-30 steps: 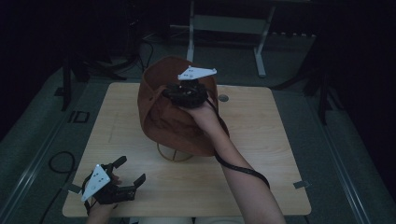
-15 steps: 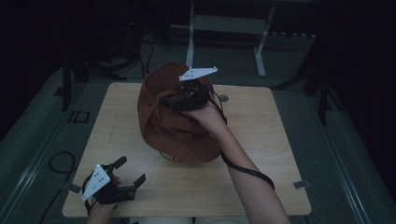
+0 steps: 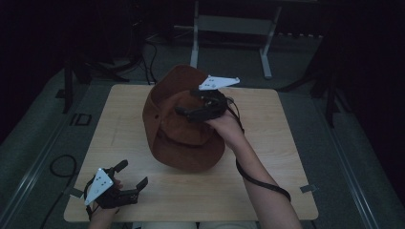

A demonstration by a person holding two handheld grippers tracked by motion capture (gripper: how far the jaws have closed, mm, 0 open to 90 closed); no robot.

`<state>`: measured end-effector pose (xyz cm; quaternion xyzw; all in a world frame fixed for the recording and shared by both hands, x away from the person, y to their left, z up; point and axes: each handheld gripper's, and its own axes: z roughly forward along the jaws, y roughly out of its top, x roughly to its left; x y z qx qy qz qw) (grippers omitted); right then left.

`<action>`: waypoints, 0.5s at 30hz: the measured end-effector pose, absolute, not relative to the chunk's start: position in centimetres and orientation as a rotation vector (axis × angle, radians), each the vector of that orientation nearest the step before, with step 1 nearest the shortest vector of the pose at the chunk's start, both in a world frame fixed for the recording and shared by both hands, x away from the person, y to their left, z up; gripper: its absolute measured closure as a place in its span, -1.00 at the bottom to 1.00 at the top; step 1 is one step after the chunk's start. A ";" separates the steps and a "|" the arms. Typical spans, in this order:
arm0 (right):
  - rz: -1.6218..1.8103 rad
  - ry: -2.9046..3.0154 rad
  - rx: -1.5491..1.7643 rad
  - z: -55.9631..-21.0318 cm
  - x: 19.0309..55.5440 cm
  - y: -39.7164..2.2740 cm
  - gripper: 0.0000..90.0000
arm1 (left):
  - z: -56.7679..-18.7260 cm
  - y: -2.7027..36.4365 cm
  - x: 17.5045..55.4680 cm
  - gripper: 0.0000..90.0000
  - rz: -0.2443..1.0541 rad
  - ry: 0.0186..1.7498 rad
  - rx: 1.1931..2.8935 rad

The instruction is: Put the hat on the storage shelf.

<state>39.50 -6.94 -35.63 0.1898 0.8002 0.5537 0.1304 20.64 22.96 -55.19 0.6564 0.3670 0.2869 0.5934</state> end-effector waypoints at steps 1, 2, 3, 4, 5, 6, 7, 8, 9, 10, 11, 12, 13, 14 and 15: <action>1.602 2.321 0.559 -35.7 39.4 -7.3 -0.70 | -55.2 22.9 20.7 -0.88 0.665 0.856 1.525; 1.590 2.320 0.569 -35.7 39.4 -7.6 -0.69 | -55.3 22.9 20.7 -0.88 0.665 0.859 1.524; 1.583 2.314 0.573 -35.8 39.3 -8.0 -0.69 | -55.3 22.9 20.7 -0.88 0.666 0.858 1.527; 1.587 2.307 0.577 -35.9 39.3 -8.3 -0.69 | -55.3 22.9 20.8 -0.88 0.664 0.859 1.528; 1.595 2.304 0.578 -35.9 39.2 -8.7 -0.69 | -55.3 22.8 20.8 -0.88 0.663 0.860 1.528; 1.601 2.299 0.585 -36.0 39.2 -9.1 -0.69 | -55.4 22.7 20.8 -0.88 0.664 0.859 1.527; 1.602 2.292 0.587 -36.1 39.1 -9.5 -0.69 | -55.4 22.7 20.8 -0.88 0.662 0.857 1.532; 1.605 2.285 0.589 -36.2 38.9 -9.9 -0.69 | -55.4 22.7 20.8 -0.88 0.659 0.859 1.534; 1.606 2.284 0.586 -36.4 38.8 -10.2 -0.69 | -55.5 22.6 20.8 -0.88 0.661 0.860 1.536; 1.602 2.283 0.588 -36.5 38.7 -10.5 -0.69 | -55.5 22.6 20.8 -0.88 0.661 0.859 1.539; 1.598 2.277 0.585 -36.6 38.5 -10.9 -0.69 | -55.5 22.6 20.8 -0.88 0.662 0.860 1.539; 1.601 2.272 0.582 -36.8 38.3 -11.2 -0.69 | -55.5 22.6 20.8 -0.88 0.663 0.862 1.538; 1.600 2.272 0.586 -36.9 38.2 -11.5 -0.69 | -55.5 22.6 20.9 -0.88 0.663 0.863 1.537; 1.598 2.268 0.589 -37.0 38.1 -11.9 -0.69 | -55.5 22.7 20.9 -0.88 0.664 0.867 1.534; 1.602 2.258 0.591 -37.1 38.0 -12.2 -0.69 | -55.5 22.7 20.9 -0.88 0.667 0.868 1.535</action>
